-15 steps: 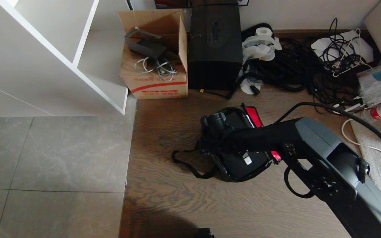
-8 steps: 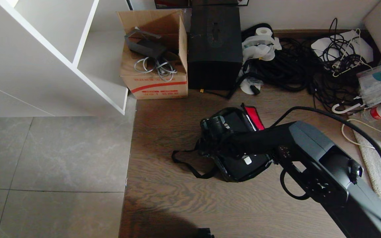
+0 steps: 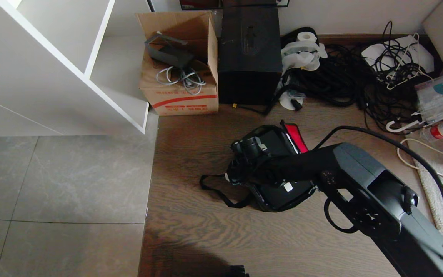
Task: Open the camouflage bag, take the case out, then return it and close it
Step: Close the top of the storage box
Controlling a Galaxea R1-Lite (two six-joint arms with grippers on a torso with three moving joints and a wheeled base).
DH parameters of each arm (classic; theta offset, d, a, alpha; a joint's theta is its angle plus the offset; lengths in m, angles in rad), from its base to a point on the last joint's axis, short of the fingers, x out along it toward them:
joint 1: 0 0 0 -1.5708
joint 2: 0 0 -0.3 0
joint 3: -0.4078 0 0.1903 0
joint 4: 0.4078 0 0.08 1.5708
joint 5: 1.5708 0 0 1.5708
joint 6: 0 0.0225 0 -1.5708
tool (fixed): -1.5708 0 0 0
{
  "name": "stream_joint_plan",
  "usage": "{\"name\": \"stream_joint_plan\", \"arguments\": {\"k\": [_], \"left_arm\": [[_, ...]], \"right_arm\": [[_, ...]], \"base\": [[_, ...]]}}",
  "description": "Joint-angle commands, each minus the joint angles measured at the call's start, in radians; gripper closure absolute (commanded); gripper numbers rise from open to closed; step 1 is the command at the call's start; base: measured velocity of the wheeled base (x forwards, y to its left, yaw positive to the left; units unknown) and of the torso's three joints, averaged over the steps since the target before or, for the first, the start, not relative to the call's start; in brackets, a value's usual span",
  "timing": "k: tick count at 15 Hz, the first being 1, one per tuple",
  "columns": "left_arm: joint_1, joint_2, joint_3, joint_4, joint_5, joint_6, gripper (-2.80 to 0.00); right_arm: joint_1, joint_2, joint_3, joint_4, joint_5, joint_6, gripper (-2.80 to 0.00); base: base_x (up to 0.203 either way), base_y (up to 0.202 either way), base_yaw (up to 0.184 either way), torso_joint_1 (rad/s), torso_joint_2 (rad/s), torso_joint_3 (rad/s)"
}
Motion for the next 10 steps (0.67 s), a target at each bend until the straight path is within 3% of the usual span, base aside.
{"name": "stream_joint_plan", "arguments": {"k": [1, 8, 10], "left_arm": [[0.000, 0.000, 0.000, 0.000, 0.000, 0.000, 0.00], [0.000, 0.000, 0.000, -0.001, 0.000, 0.000, 0.00], [0.000, 0.000, 0.000, -0.001, 0.000, 0.000, 0.00]], "right_arm": [[-0.007, 0.003, 0.000, -0.006, 0.028, 0.004, -2.80], [-0.025, 0.019, -0.002, -0.024, 0.061, 0.006, -2.80], [-0.019, 0.013, 0.000, -0.012, 0.108, 0.038, -2.80]], "base": [[0.000, 0.000, 0.000, 0.000, 0.00, 0.000], [0.000, 0.000, 0.000, 0.000, 0.00, 0.000], [0.000, 0.000, 0.000, 0.000, 0.00, 0.000]]}}
